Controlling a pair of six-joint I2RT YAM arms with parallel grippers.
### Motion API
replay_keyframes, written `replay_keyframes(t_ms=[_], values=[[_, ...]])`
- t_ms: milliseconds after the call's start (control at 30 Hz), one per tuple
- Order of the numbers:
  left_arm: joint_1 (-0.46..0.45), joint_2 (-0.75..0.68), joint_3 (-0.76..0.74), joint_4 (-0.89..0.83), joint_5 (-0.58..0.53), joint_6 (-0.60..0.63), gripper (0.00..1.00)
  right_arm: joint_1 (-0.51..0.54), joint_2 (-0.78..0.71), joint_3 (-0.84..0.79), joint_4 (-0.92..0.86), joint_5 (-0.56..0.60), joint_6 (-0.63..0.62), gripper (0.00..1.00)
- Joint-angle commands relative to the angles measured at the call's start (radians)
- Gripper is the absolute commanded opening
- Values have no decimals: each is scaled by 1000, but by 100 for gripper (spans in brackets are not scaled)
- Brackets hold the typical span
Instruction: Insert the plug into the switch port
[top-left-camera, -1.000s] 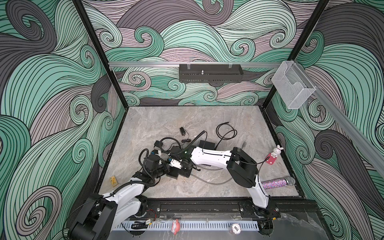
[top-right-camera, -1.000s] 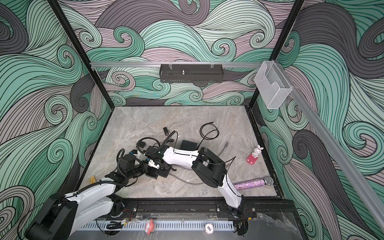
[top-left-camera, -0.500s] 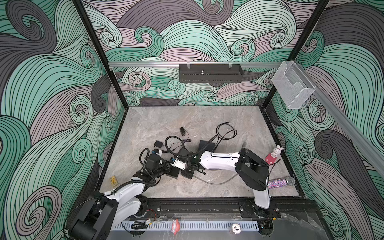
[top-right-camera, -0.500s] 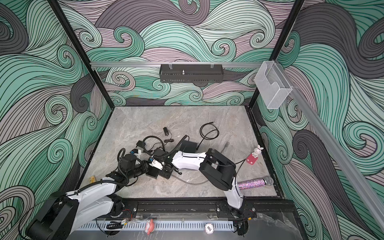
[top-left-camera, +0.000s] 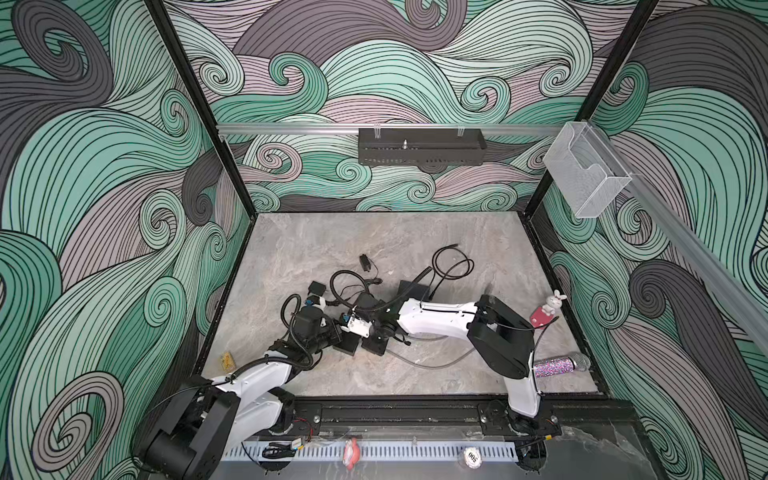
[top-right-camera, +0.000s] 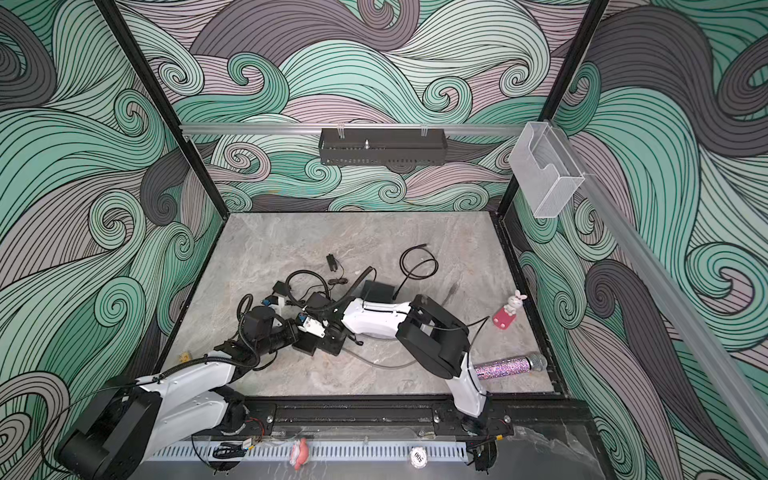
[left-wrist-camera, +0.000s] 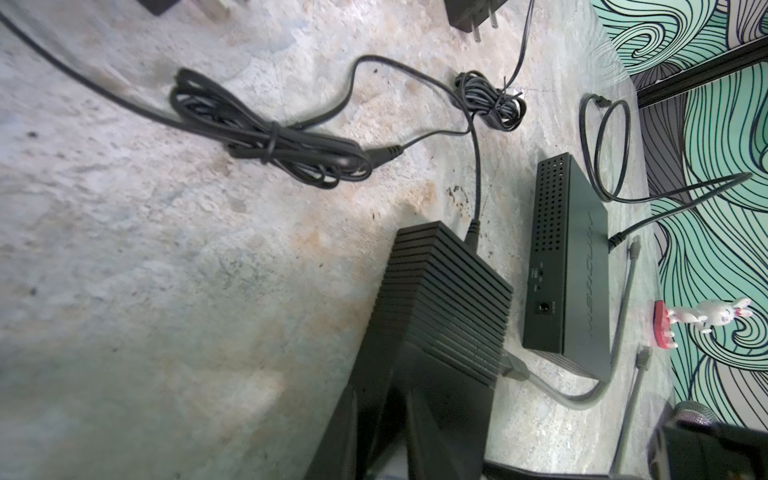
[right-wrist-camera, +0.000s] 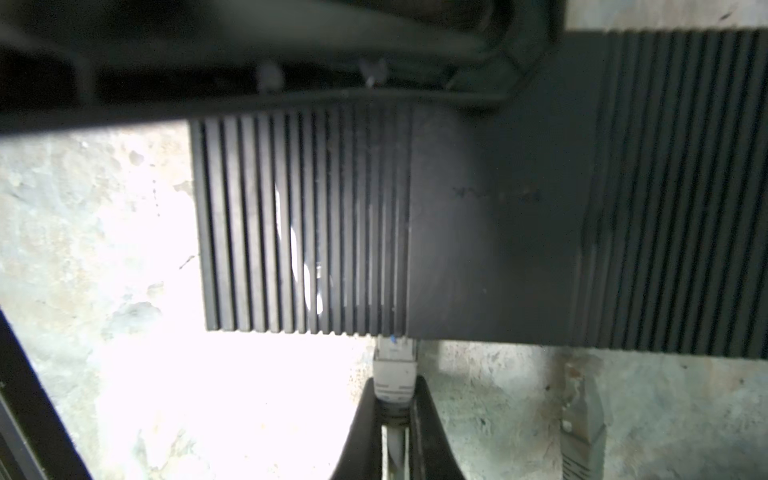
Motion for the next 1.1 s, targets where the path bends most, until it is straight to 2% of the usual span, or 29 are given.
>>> replay_keyframes(t_ms=[0, 300, 400, 533, 667, 800, 900, 1067], values=[[-127, 63, -21, -125, 395, -27, 20, 15, 43, 131, 652, -25, -10, 0], [-154, 89, -13, -104, 405, -26, 19, 14, 74, 120, 772, 87, -74, 0], [-161, 90, -12, -103, 407, -25, 19, 15, 82, 120, 791, 91, -90, 0], [-173, 96, -7, -100, 411, -24, 19, 19, 92, 123, 808, 48, -81, 0], [-177, 94, 4, -114, 411, -22, 19, 5, 87, 120, 815, -90, 16, 0], [-177, 59, 17, -163, 397, -6, 20, 2, 66, 69, 856, -167, 87, 0], [-177, 43, 23, -185, 395, 1, 20, -3, 64, 53, 848, -162, 77, 0], [-177, 46, 21, -201, 395, -1, 20, -15, 51, 43, 796, -88, 44, 0]])
